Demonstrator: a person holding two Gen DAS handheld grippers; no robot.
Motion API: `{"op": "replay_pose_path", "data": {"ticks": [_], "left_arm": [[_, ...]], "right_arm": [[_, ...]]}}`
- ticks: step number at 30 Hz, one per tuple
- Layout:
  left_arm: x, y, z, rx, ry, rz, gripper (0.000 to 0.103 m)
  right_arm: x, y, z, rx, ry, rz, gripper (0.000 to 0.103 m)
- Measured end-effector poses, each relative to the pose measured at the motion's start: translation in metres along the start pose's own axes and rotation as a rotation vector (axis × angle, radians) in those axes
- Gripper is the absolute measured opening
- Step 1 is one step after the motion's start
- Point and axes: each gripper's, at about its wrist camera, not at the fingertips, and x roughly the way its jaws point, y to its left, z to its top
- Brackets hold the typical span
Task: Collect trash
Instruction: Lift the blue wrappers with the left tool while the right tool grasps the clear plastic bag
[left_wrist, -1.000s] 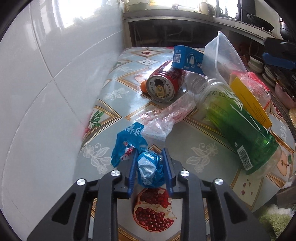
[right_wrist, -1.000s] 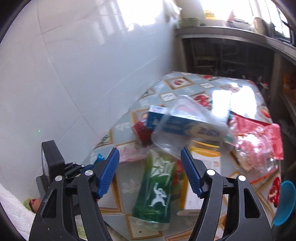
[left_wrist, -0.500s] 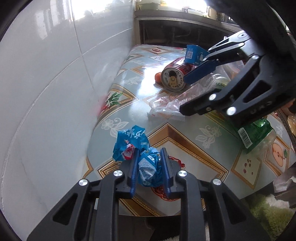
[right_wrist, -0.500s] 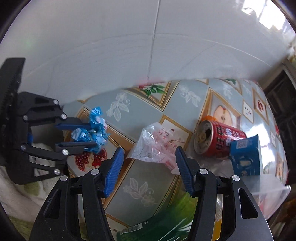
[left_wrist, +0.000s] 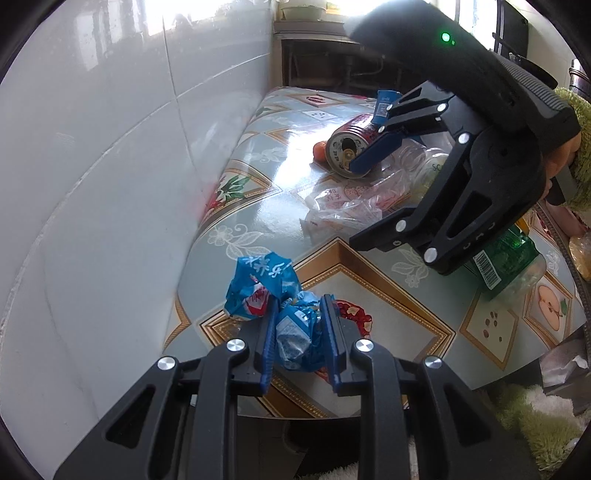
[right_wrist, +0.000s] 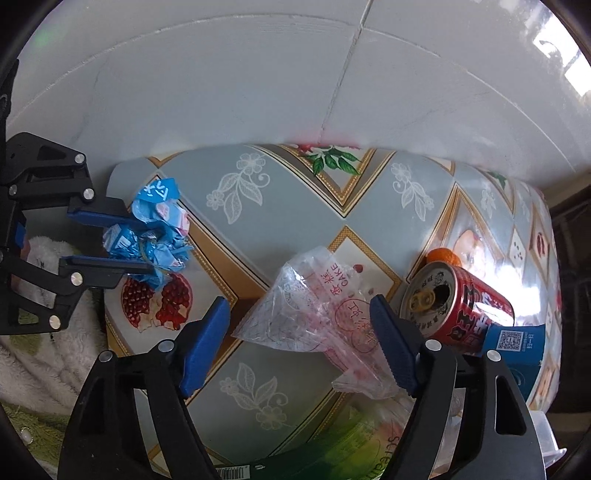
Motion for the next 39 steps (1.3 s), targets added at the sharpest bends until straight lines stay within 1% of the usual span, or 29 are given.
{"op": "replay_pose_path", "data": {"ticks": [2, 4, 8, 12, 14, 15, 16, 18, 21, 24, 26, 28, 30, 31, 34, 39], "left_arm": [[0.000, 0.000, 0.000, 0.001, 0.001, 0.001, 0.022], [0.000, 0.000, 0.000, 0.002, 0.002, 0.002, 0.022], [0.005, -0.002, 0.001, -0.001, 0.010, -0.001, 0.022], [0.003, -0.002, 0.001, 0.002, 0.001, -0.001, 0.022], [0.002, -0.002, 0.001, -0.002, 0.000, -0.003, 0.022], [0.001, -0.001, 0.000, -0.004, -0.002, -0.004, 0.022], [0.000, 0.000, 0.000, -0.007, -0.007, -0.004, 0.022], [-0.004, 0.002, 0.001, -0.011, -0.018, 0.003, 0.021], [-0.010, 0.007, 0.002, -0.029, -0.031, 0.010, 0.021], [-0.017, 0.015, 0.005, -0.065, -0.043, 0.007, 0.021], [-0.021, 0.019, 0.008, -0.089, -0.055, 0.003, 0.021], [-0.027, 0.023, 0.011, -0.112, -0.071, -0.004, 0.020], [-0.034, 0.024, 0.013, -0.134, -0.091, -0.021, 0.020], [-0.037, 0.024, 0.015, -0.141, -0.103, -0.033, 0.020], [-0.043, 0.018, 0.022, -0.132, -0.130, -0.052, 0.020], [-0.046, -0.004, 0.044, -0.093, -0.182, -0.086, 0.020]], "right_arm": [[0.008, 0.003, -0.003, -0.017, 0.017, -0.015, 0.063], [0.017, 0.006, -0.006, -0.025, 0.040, -0.012, 0.052], [0.016, 0.012, -0.011, -0.011, 0.023, -0.009, 0.046], [0.001, 0.027, -0.018, -0.004, -0.018, -0.040, 0.042], [-0.007, 0.038, -0.012, -0.001, -0.046, -0.049, 0.039], [-0.011, 0.041, -0.012, 0.005, -0.060, -0.054, 0.032], [-0.020, 0.048, -0.013, 0.015, -0.079, -0.059, 0.032], [-0.035, 0.049, -0.015, 0.040, -0.120, -0.054, 0.031], [-0.057, 0.046, -0.021, 0.120, -0.192, -0.035, 0.031], [-0.082, 0.038, -0.030, 0.227, -0.288, 0.006, 0.030], [-0.103, 0.028, -0.038, 0.332, -0.376, 0.065, 0.030], [-0.124, 0.009, -0.048, 0.436, -0.473, 0.133, 0.030], [-0.144, -0.004, -0.061, 0.540, -0.578, 0.210, 0.030], [-0.153, -0.008, -0.068, 0.582, -0.622, 0.233, 0.030], [-0.176, -0.016, -0.092, 0.690, -0.748, 0.296, 0.029], [-0.207, -0.023, -0.132, 0.808, -0.909, 0.364, 0.029]]}}
